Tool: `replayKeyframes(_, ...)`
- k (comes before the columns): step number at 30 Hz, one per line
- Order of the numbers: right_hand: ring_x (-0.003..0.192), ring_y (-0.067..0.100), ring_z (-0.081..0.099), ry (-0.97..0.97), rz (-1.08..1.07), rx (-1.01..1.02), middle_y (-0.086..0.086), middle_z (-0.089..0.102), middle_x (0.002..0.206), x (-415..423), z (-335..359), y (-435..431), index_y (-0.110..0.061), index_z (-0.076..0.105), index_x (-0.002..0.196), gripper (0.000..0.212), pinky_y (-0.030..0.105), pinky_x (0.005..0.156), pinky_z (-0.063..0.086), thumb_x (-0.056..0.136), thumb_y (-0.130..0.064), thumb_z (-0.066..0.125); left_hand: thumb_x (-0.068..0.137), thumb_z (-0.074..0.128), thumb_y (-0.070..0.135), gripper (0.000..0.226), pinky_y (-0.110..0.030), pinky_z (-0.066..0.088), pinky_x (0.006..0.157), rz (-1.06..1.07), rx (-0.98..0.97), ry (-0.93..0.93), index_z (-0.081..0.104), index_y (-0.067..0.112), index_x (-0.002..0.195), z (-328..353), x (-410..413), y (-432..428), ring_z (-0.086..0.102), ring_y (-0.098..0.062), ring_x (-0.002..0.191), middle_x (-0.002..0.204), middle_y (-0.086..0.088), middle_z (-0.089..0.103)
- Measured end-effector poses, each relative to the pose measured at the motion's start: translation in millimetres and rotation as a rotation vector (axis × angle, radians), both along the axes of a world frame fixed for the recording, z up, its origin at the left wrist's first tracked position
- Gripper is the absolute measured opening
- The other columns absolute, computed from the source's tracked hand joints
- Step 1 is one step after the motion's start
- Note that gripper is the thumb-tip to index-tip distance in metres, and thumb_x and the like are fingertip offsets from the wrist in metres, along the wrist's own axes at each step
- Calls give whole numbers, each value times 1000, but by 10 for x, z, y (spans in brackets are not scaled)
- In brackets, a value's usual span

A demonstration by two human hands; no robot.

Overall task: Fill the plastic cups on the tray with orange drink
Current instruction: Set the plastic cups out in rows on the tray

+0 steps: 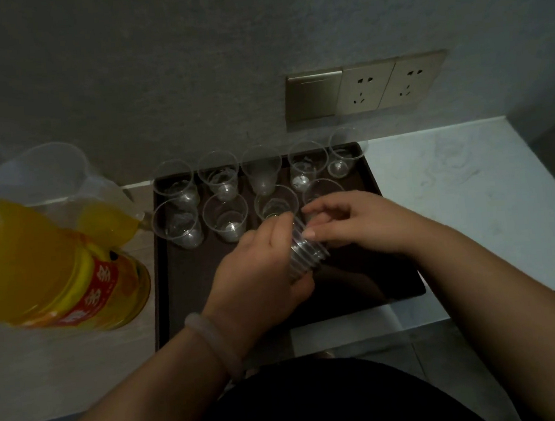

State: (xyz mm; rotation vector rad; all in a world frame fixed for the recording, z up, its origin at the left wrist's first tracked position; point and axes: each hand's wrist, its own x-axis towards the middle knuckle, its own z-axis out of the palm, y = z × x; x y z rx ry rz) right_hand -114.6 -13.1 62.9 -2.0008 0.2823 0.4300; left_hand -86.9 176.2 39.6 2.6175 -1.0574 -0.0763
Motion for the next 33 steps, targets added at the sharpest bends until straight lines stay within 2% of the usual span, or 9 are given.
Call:
replayKeyframes(4,89,10,70,-35,-81,54,-4,74,95,9,-10,-85,-20,65,118,44,24,83,54,77,-25,77,65,52,47,66,-32,55,61,-29,-20,6,50,10,120,17,24,-65,64,-26,83,106,-4,63)
replayKeyframes(9,89,14,66,-187,-277,51,-3,70,95,-55,197,-419,-29,67,101,35,26,77,50,67,-36,64,66,52,50,73,-33,56,68,-30,16,25,50,8,127,23,52,-75,65,-27,91,115,-6,62)
replayKeyframes(11,94,11,63,-278,-374,-32,-6,67,99,-120,315,-585,-31,66,101,33,27,79,48,69,-38,61,65,55,49,75,-32,56,69,-16,29,17,51,6,127,10,52,-85,66,-28,92,116,-8,63)
replayKeyframes(14,94,11,58,-380,-451,-286,-5,63,106,-175,349,-747,-27,64,112,32,22,77,45,81,-31,69,64,57,49,77,-33,56,69,-37,47,23,49,6,128,-14,56,-125,66,-28,93,117,-8,62)
replayKeyframes(16,93,11,55,-403,-400,-473,-4,57,108,-149,274,-769,-19,61,120,40,16,73,41,81,-24,70,66,54,50,76,-33,56,71,-59,38,30,48,8,128,-9,56,-159,65,-28,95,117,-7,62)
replayKeyframes(18,94,11,52,-412,-321,-582,-2,52,111,-115,142,-774,-14,59,124,47,16,73,40,79,-23,72,65,62,48,74,-30,53,72,-80,35,30,49,9,127,-5,55,-185,65,-26,97,117,-5,62)
replayKeyframes(21,102,16,51,-389,-227,-653,4,52,118,-71,-61,-794,-12,57,127,56,27,83,43,76,-27,72,64,73,44,79,-29,52,76,-117,59,15,50,8,130,-12,63,-208,63,-26,102,120,-6,62)
replayKeyframes(25,118,25,49,-360,-140,-658,7,51,125,-26,-215,-793,-14,53,132,65,45,97,47,74,-36,70,70,68,47,80,-31,49,84,-154,56,39,39,16,139,25,77,-247,56,-21,112,130,1,53)
replayKeyframes(33,125,26,45,-301,-18,-671,8,51,135,55,-348,-771,-14,46,139,71,34,100,36,76,-31,72,75,65,49,83,-32,48,92,-190,41,71,29,20,144,19,85,-235,49,-18,120,137,4,46)
